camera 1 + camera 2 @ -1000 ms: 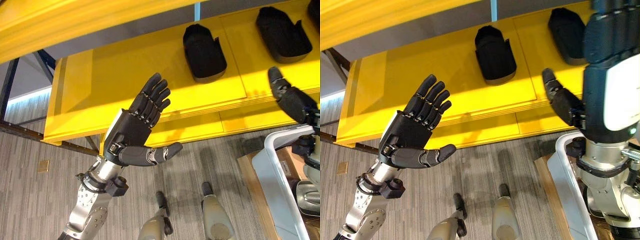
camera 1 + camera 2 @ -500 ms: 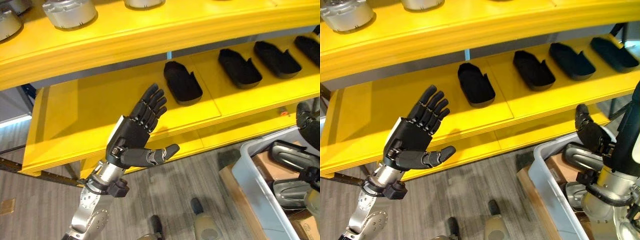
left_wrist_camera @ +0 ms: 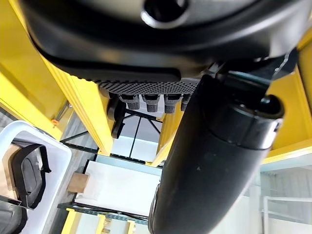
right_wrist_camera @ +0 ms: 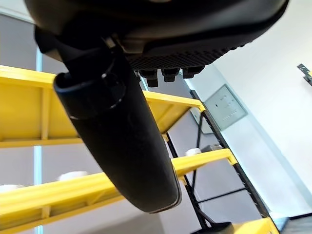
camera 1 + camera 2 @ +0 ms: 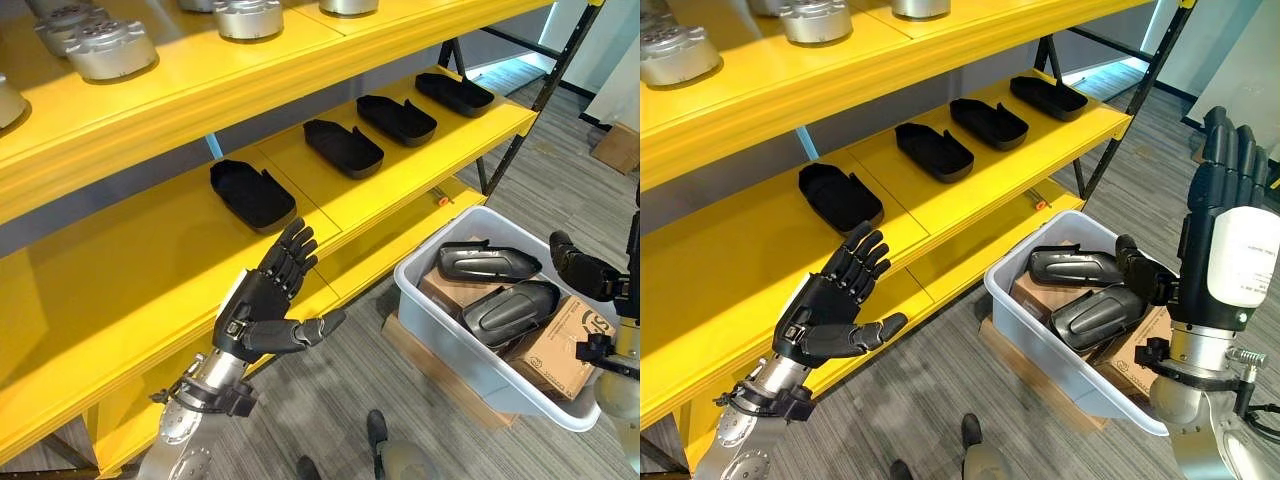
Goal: Move parts from the plastic box to the shelf.
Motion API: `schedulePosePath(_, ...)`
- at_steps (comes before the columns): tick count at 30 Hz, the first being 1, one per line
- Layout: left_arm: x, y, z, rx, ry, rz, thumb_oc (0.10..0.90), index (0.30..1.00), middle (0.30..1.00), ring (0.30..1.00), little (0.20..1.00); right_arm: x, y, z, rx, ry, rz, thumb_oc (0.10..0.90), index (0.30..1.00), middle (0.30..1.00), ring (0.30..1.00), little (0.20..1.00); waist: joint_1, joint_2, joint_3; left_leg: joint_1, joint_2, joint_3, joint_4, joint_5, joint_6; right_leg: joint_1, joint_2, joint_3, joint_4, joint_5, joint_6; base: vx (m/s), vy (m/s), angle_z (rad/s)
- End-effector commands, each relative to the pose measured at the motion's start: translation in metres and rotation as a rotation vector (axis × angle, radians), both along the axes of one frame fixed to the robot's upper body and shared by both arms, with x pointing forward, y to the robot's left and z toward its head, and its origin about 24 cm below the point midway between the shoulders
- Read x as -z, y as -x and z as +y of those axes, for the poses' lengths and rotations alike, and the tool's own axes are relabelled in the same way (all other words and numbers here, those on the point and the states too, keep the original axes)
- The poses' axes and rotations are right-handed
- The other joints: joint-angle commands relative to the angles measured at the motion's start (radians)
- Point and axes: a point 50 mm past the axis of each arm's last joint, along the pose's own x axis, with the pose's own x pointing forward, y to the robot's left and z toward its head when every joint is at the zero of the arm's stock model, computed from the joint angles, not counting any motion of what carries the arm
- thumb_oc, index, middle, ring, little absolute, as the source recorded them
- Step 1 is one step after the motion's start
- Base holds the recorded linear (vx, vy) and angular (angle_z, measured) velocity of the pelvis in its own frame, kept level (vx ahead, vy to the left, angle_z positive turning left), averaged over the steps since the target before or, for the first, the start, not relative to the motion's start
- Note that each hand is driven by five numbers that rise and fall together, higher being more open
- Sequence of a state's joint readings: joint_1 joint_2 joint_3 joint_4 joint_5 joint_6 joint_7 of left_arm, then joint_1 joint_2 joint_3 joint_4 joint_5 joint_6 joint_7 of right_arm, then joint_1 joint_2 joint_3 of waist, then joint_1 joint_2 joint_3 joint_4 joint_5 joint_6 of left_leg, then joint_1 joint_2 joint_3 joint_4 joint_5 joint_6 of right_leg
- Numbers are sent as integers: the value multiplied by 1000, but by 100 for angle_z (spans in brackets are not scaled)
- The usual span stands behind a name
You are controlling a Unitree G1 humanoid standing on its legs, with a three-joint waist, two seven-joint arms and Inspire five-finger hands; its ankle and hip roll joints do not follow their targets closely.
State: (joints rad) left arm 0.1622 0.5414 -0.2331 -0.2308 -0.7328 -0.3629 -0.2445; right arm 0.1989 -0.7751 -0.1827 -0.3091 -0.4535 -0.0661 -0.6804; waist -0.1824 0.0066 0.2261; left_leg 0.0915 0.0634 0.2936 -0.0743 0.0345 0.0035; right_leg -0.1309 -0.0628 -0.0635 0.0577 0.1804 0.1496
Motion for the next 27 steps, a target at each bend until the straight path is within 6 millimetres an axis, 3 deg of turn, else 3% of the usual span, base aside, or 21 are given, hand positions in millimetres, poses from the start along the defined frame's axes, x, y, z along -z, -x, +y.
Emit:
schedulePosePath(1, -46, -3, 4, 41, -20, -230, 900, 1000, 1000, 1000, 1000, -45, -6, 1, 5, 75, -196, 900, 1000, 1000, 1000, 1000, 56, -52, 0, -2, -14, 35, 65, -164, 61, 60, -227, -18, 129, -23, 28, -155, -423, 0)
schedulePosePath(2, -48, -3, 4, 53, -23, -234, 900, 1000, 1000, 1000, 1000, -46, -7, 1, 10, 71, -186, 900, 1000, 1000, 1000, 1000, 59, -54, -1, -5, 8, 38, 71, -163, 52, 65, -248, -18, 131, -12, 36, -84, -240, -5)
schedulePosePath(5, -52, -3, 2, 58, -30, -234, 900, 1000, 1000, 1000, 1000, -49, -8, 1, 0, 77, -170, 900, 1000, 1000, 1000, 1000, 58, -53, -7, -2, 44, 52, 68, -156, 32, 73, -252, -19, 137, -33, 43, -103, -273, -30)
schedulePosePath(9, -52, 1, 4, 36, 23, -228, 900, 1000, 1000, 1000, 1000, -57, -7, 3, -42, 159, -102, 900, 1000, 1000, 1000, 1000, 56, -50, -33, 29, 114, 109, 63, -135, -46, 166, -199, -128, 13, -181, 46, -30, -290, -52)
schedulePosePath(11, -52, 1, 3, 32, 36, -228, 900, 1000, 1000, 1000, 1000, -59, -9, 1, -37, 153, -87, 900, 1000, 1000, 1000, 1000, 55, -48, -36, 32, 121, 109, 61, -124, -55, 171, -191, -137, 5, -190, 39, -41, -277, -53)
schedulePosePath(14, -50, 0, -1, 74, 50, -229, 900, 1000, 1000, 1000, 1000, -62, -14, 2, -35, 199, -75, 900, 1000, 1000, 1000, 1000, 44, -41, -32, 31, 146, 100, 60, -103, -76, 176, -160, -137, 5, -217, 0, -92, -281, -21)
schedulePosePath(20, -49, -2, -8, 110, 59, -233, 900, 1000, 1000, 1000, 1000, -68, -22, 4, -40, 203, -63, 900, 1000, 1000, 1000, 1000, 22, -17, -22, 26, 200, 94, 57, -63, -108, 163, -127, -130, 22, -244, -46, -80, -212, -19)
schedulePosePath(21, -49, -3, -10, 107, 64, -240, 900, 1000, 1000, 1000, 1000, -70, -24, 6, -58, 205, -59, 900, 1000, 1000, 1000, 1000, 7, -8, -16, 19, 228, 107, 55, -22, -116, 144, -115, -129, 41, -249, -69, -118, -196, -16)
schedulePosePath(27, -52, -11, -17, 94, 122, -273, 900, 1000, 1000, 1000, 1000, -74, -25, 17, -127, 260, -66, 900, 1000, 1000, 1000, 1000, -40, 37, -4, 8, 290, 109, 72, 79, -150, 89, -79, -102, 96, -289, -118, -56, -117, -14)
